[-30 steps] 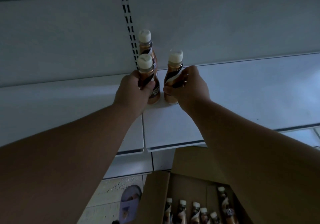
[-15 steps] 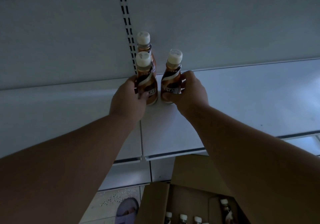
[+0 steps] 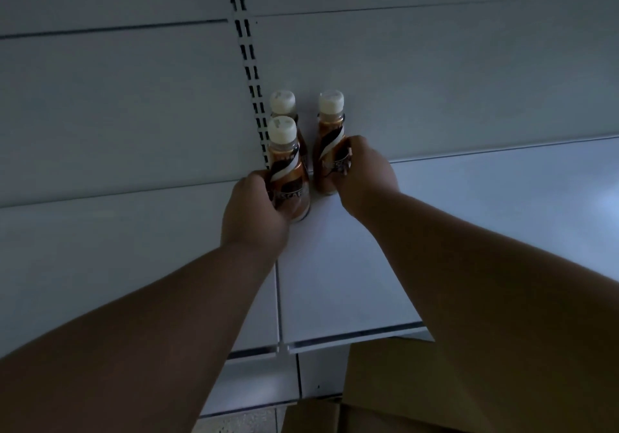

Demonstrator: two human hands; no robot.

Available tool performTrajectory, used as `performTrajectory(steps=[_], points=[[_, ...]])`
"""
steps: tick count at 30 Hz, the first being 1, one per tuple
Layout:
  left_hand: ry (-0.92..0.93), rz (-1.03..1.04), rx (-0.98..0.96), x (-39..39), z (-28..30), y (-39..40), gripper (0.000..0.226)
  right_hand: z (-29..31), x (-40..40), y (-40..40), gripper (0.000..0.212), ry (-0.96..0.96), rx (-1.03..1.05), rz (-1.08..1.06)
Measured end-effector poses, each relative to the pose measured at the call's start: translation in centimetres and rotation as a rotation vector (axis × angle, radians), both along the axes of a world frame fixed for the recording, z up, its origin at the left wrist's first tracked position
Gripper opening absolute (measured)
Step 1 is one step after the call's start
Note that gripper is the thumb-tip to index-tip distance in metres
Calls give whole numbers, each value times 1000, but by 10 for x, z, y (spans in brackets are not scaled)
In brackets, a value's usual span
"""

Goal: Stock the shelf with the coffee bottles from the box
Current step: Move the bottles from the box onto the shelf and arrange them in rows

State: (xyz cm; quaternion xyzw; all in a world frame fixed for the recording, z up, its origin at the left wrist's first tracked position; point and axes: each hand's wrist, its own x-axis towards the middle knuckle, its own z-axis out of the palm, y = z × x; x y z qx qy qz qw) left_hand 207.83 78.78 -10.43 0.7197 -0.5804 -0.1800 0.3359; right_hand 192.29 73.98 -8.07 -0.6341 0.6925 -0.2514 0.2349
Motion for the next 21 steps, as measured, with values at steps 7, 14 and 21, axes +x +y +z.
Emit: performTrajectory(steps=[7, 14, 21], points=[[-19, -37, -17, 4, -3, -2, 41, -1, 13, -11, 40, -9, -6, -37], [25, -55, 85, 4, 6, 2, 53, -1, 11, 32, 44, -15, -23, -25], [-87, -71, 82, -15, 39, 99, 42, 36, -17, 134, 54, 35, -37, 50]])
